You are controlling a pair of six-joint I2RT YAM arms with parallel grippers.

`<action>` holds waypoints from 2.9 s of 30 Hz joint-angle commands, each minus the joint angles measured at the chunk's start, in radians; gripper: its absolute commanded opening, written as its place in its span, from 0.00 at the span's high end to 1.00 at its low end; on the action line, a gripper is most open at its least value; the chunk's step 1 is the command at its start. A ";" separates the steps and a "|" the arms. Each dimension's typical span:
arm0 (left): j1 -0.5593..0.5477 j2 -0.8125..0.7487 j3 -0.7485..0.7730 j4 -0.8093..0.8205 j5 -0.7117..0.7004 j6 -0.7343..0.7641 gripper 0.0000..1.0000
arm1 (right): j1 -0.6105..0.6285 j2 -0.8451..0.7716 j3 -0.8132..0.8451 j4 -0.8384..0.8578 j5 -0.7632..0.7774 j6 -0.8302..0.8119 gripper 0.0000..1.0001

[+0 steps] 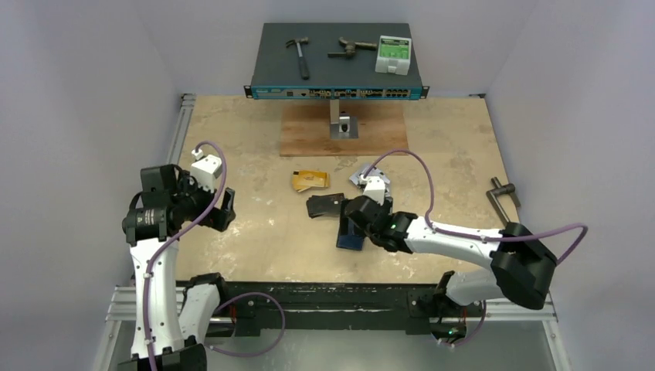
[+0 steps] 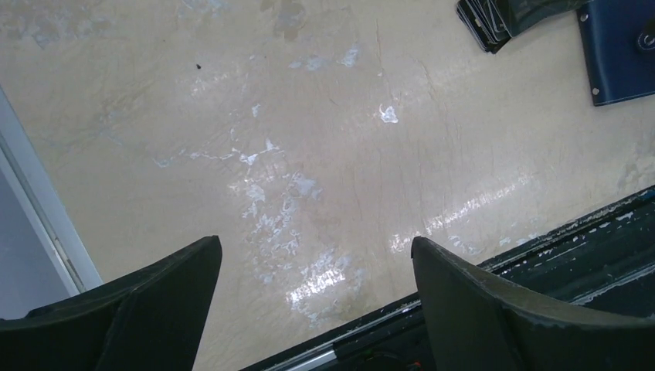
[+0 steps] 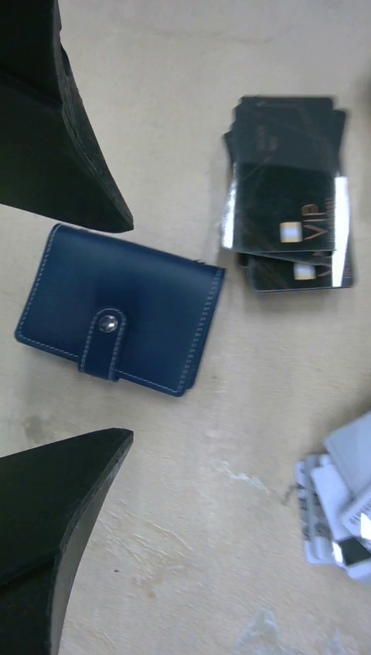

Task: Put the credit cards into the card holder
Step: Pick up the card holder from the center of the board.

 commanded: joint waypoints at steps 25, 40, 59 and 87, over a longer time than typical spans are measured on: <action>-0.223 0.128 -0.046 0.018 0.260 0.135 0.00 | 0.083 0.121 -0.034 0.149 -0.051 0.063 0.23; -0.333 0.149 -0.074 0.071 0.186 0.130 0.00 | -0.179 0.030 -0.179 0.384 -0.350 0.019 0.31; -0.447 0.194 -0.075 0.136 0.068 0.122 0.00 | -0.273 0.205 -0.375 0.674 -0.518 0.145 0.84; -0.579 0.350 -0.100 0.423 0.538 -0.269 0.00 | -0.232 -0.328 -0.112 0.387 -0.728 -0.148 1.00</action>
